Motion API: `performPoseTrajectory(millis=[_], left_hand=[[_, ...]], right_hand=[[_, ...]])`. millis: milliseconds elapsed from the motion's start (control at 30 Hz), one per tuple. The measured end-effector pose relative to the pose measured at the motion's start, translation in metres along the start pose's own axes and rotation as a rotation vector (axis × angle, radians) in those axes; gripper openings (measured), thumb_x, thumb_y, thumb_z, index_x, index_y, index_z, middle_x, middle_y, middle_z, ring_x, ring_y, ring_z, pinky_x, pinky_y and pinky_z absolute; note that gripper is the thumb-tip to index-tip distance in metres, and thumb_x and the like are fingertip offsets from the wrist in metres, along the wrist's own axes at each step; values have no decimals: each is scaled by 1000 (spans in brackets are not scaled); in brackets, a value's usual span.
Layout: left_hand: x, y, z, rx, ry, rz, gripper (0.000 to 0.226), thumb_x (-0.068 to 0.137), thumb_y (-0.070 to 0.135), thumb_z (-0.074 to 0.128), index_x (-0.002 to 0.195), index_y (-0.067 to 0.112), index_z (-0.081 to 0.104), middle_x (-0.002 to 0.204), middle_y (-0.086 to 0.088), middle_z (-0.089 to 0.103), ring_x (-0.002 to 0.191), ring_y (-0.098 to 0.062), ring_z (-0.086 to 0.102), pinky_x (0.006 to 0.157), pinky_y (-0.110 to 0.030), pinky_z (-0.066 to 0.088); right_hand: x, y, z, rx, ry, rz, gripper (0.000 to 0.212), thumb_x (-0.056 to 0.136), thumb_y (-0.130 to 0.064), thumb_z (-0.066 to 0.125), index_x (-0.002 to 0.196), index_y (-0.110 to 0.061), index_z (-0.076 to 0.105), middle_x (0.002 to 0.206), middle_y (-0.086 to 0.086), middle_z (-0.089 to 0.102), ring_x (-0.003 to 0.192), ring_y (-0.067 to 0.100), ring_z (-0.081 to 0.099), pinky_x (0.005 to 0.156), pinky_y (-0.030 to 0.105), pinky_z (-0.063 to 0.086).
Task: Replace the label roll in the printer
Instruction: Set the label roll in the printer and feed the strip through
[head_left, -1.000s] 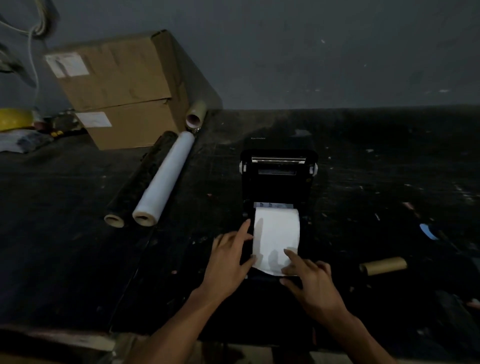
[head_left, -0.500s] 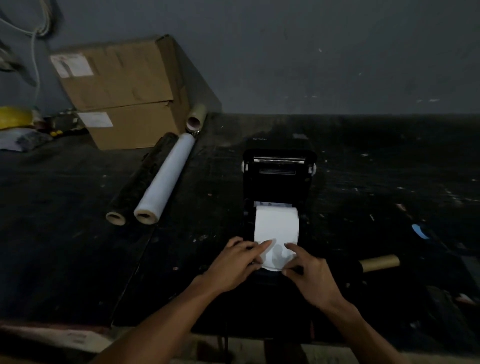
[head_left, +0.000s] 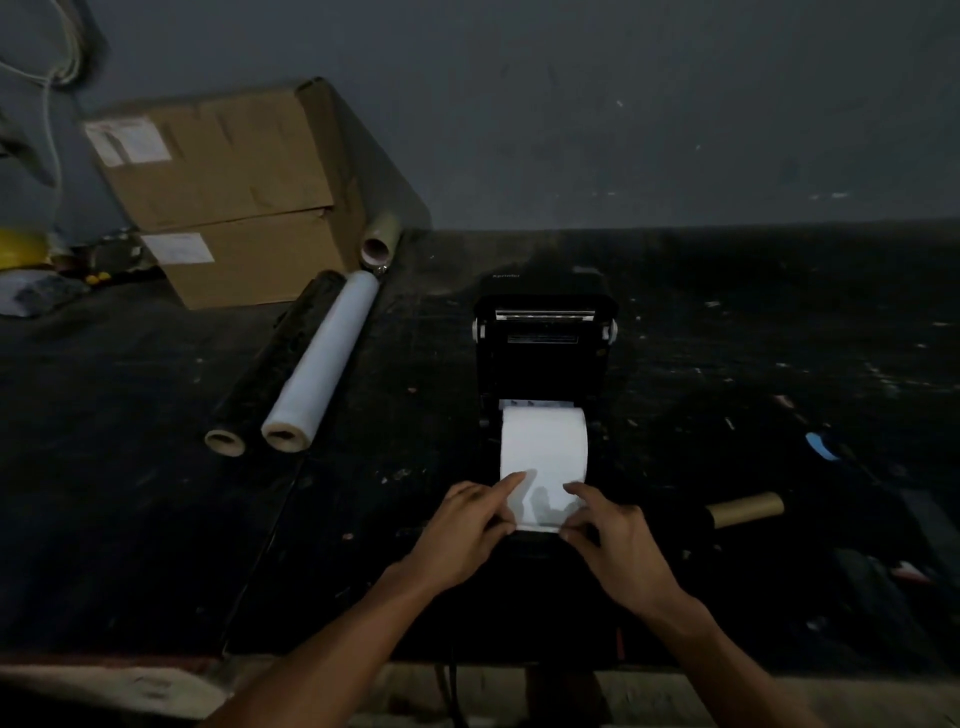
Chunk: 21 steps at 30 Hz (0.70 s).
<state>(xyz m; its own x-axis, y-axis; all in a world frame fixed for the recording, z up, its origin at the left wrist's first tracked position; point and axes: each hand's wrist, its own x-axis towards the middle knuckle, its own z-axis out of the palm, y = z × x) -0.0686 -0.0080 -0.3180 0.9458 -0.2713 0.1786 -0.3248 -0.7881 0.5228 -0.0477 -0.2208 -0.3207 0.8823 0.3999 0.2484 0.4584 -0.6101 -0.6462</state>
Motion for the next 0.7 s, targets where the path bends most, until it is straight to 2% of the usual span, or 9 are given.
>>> performPoseTrajectory(millis=[167, 333, 533, 633, 700], left_hand=[[-6, 5, -3, -17, 8, 22, 70, 87, 26, 63, 143, 34, 22, 110, 9, 67, 105, -9, 54, 99, -3, 14], [-3, 9, -1, -16, 64, 14, 67, 86, 23, 64, 144, 30, 30, 104, 8, 69, 103, -13, 55, 97, -9, 24], [-3, 14, -4, -59, 78, 13, 68, 85, 20, 66, 142, 29, 31, 100, 6, 69, 102, -12, 56, 101, -19, 32], [-2, 17, -5, -59, 58, 6, 67, 86, 21, 65, 143, 29, 32, 103, 7, 69, 105, -12, 55, 100, -12, 26], [-3, 20, -6, -50, 47, 13, 67, 86, 22, 65, 143, 29, 31, 103, 8, 68, 105, -12, 55, 98, -5, 21]], right_hand=[[-7, 3, -9, -42, -6, -50, 44, 84, -21, 62, 123, -29, 43, 91, -10, 71, 89, 10, 65, 84, 43, 52], [-13, -4, -23, -33, 11, -70, 43, 85, -17, 64, 123, -25, 46, 88, -11, 72, 89, 10, 66, 85, 44, 51], [-22, -4, -31, -68, 23, -44, 57, 79, -24, 71, 129, -25, 44, 95, -22, 65, 100, 7, 63, 93, 42, 47], [-27, -3, -31, -88, 67, -62, 51, 80, -15, 69, 126, -20, 48, 90, -18, 68, 93, 7, 65, 87, 41, 52], [-28, -6, -34, -54, 90, -61, 49, 79, -11, 71, 124, -14, 51, 87, -13, 72, 88, 3, 66, 86, 28, 52]])
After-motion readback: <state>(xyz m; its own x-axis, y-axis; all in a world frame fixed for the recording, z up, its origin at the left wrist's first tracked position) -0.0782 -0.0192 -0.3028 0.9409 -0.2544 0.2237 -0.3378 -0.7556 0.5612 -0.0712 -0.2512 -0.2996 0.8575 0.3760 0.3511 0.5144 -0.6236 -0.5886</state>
